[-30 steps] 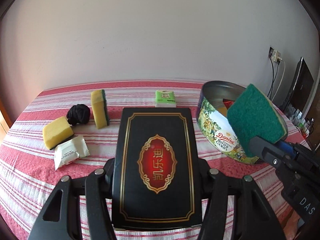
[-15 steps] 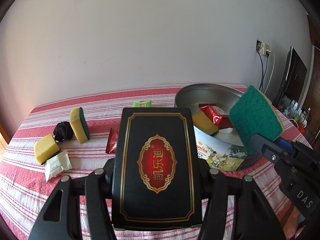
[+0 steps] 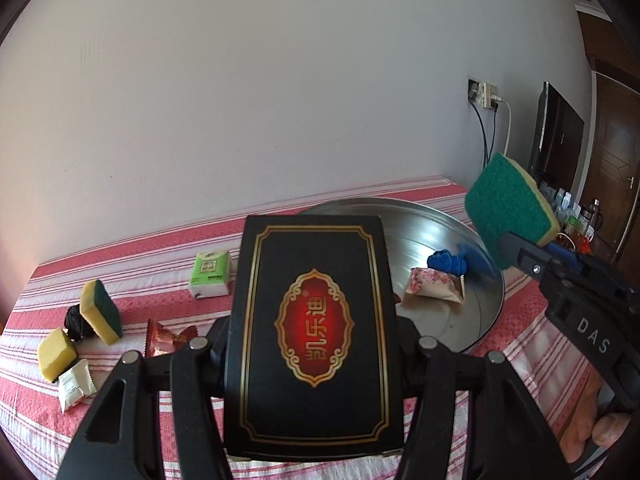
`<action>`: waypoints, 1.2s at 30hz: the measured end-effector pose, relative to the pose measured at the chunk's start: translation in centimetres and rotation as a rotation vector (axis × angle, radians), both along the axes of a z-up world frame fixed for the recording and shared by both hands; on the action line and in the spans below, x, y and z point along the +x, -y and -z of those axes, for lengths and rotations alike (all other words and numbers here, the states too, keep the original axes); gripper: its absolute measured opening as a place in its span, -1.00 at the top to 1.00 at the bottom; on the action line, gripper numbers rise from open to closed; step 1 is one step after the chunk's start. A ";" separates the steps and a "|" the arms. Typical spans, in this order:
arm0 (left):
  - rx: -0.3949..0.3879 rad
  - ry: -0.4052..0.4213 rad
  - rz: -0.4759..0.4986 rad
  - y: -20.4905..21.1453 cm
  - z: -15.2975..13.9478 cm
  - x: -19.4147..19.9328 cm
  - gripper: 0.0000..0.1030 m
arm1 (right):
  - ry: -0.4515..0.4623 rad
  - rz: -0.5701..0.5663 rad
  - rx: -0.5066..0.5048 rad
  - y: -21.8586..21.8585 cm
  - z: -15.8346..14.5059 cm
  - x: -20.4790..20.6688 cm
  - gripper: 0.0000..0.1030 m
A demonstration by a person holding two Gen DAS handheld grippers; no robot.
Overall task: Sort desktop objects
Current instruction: 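Carry the scrub sponge in right tool while left tool carries the black box over the tin, then open left tool to drop the black box into the tin while right tool drops the scrub sponge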
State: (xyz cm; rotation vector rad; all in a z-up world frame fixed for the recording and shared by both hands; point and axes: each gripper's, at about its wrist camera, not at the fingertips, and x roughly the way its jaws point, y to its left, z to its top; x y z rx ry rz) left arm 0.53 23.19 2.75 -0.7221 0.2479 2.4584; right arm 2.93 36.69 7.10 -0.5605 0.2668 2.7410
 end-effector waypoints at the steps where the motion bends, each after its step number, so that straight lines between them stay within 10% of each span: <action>1: 0.000 0.002 0.006 -0.5 -0.1 -0.1 -0.10 | -0.004 0.016 0.011 -0.6 -0.1 -0.1 0.44; 27: -0.072 0.100 -0.030 -9.6 2.9 -5.5 -0.13 | 0.122 0.073 0.041 -8.5 2.2 -6.3 0.44; 31: -0.088 0.129 -0.044 -9.9 3.8 -6.2 -0.56 | 0.130 0.055 0.020 -8.9 3.1 -7.3 0.37; 36: -0.050 0.085 -0.042 -9.3 3.4 -5.6 -0.92 | 0.008 0.063 -0.021 -9.6 3.2 -6.0 -0.19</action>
